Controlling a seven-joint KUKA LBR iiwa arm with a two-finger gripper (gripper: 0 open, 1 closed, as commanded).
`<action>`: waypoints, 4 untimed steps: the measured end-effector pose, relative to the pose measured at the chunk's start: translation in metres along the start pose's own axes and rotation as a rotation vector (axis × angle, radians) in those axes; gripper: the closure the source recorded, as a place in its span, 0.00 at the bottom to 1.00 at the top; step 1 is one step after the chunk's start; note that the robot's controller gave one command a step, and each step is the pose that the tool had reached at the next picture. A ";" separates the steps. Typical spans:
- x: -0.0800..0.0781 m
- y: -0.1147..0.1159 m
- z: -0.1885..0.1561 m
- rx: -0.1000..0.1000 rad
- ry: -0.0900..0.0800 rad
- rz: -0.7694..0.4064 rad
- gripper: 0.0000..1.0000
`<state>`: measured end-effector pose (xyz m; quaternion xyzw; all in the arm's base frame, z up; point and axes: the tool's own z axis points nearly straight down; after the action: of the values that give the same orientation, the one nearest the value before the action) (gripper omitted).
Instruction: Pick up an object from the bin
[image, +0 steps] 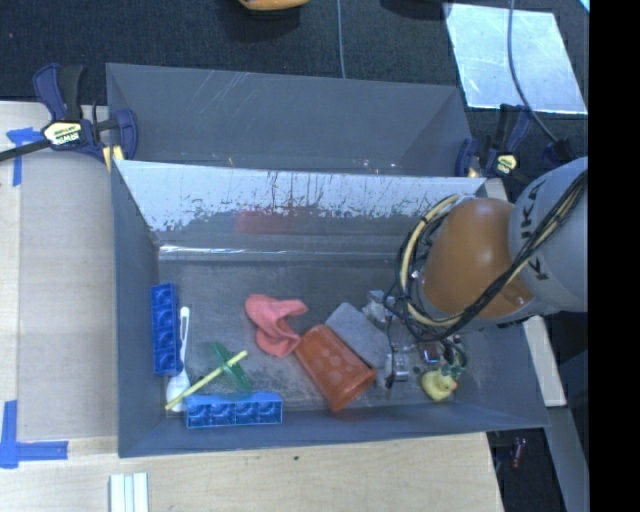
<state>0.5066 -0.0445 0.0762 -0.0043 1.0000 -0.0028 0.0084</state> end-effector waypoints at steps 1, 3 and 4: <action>0.007 0.019 0.005 -0.001 0.004 -0.016 0.00; -0.005 0.033 0.006 -0.001 -0.002 0.264 1.00; -0.001 0.027 -0.053 0.000 0.004 0.255 1.00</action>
Offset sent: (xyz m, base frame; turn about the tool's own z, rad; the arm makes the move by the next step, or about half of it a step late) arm 0.0039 0.0331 -0.0062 0.2664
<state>0.5065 -0.0173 0.1291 0.1227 0.9924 -0.0015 0.0066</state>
